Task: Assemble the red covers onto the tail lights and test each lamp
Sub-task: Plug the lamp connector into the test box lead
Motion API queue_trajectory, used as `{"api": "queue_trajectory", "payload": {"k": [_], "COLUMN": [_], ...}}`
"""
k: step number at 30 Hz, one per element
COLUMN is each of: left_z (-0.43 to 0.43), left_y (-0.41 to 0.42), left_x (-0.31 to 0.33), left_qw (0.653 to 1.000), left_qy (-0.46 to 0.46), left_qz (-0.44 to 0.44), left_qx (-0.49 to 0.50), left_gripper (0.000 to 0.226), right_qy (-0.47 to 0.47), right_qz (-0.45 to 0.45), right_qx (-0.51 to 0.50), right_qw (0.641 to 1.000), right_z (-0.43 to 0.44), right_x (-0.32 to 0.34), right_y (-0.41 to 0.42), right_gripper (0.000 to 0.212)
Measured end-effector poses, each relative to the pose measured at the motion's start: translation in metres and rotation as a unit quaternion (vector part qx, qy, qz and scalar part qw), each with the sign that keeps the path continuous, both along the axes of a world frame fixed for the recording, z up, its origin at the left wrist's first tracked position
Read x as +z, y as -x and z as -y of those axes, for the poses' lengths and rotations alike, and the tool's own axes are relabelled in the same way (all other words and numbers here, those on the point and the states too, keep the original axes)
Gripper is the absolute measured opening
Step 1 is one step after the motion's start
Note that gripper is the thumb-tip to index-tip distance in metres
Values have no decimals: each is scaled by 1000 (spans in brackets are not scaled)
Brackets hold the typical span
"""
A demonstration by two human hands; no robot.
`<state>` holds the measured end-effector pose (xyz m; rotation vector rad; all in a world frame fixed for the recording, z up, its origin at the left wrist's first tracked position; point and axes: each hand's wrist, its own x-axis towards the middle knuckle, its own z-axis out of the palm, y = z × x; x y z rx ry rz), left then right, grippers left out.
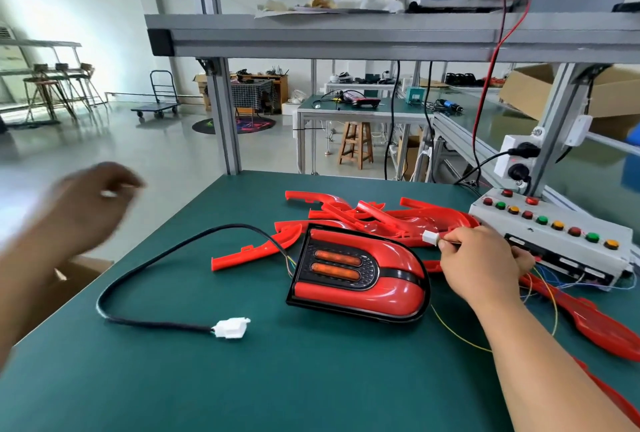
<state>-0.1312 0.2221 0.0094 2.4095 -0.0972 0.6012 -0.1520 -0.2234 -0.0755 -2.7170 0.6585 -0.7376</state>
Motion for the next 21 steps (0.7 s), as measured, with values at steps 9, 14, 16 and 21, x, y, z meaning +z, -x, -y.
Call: {"api": "queue_trajectory", "payload": {"k": [9, 14, 16, 21], "left_z": [74, 79, 85, 137], "left_y": [42, 33, 25, -16], "left_x": [-58, -64, -54, -19], "left_qw": [889, 909, 930, 960], "left_qy": [-224, -138, -11, 73], "left_qz": [-218, -204, -174, 50], "left_qx": [-336, -335, -323, -265], "left_gripper": [37, 18, 18, 21], "right_qy": [-8, -18, -15, -46], "right_qz": [3, 8, 30, 138], "right_qx": [0, 7, 14, 53], "right_qw": [1000, 1000, 999, 988], "right_z": [-2, -3, -4, -9], "right_x": [2, 5, 7, 18], "right_y": [3, 4, 5, 7], "right_gripper": [18, 18, 17, 14]}}
